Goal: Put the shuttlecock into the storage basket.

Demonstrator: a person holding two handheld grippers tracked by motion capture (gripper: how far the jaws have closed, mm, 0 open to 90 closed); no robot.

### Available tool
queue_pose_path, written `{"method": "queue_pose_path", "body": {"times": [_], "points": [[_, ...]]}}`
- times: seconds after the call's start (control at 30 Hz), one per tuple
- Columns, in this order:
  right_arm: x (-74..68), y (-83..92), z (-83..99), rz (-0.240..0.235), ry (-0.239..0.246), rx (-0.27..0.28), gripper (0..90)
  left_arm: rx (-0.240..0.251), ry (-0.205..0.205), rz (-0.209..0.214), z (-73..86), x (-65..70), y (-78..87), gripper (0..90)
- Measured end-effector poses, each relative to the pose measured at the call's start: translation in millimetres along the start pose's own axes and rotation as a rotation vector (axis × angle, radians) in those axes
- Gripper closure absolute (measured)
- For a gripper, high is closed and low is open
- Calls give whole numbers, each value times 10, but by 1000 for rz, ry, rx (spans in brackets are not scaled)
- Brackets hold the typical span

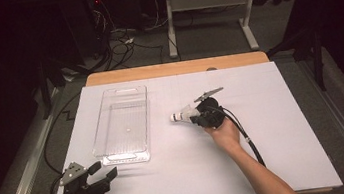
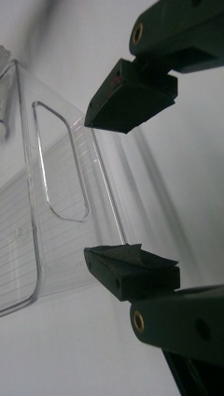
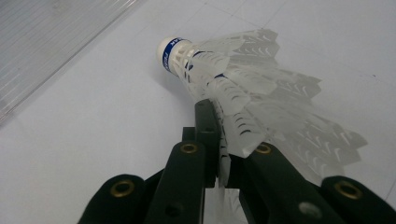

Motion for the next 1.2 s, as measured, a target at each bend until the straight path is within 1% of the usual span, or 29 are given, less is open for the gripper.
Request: {"method": "queue_pose_path", "body": {"times": [0.13,0.3,0.73,0.83,1.2], "points": [[14,24,-9,-2,7,7,894,0,1,0,0,-2,-1,331],[29,57,-20,-6,3,16,893,1,2,1,0,-3,2,331],[42,98,-41,-11,9,17,893,0,2,3,0,-3,-2,331],[33,108,-36,-14,10,8,893,-1,0,5,-1,-2,-2,331],[23,155,-50,-23,20,16,894,-4,-2,6,-1,2,-5,331]]}}
Point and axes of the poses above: each handheld gripper's, and its own axes: y roughly backward along the jaws, z roughly out of its underside, x roughly to its right, the point moved 2 cm from there along -y, roughly forward along the jaws, and after that the axes turned 12 degrees about z, right-handed, at the moved point
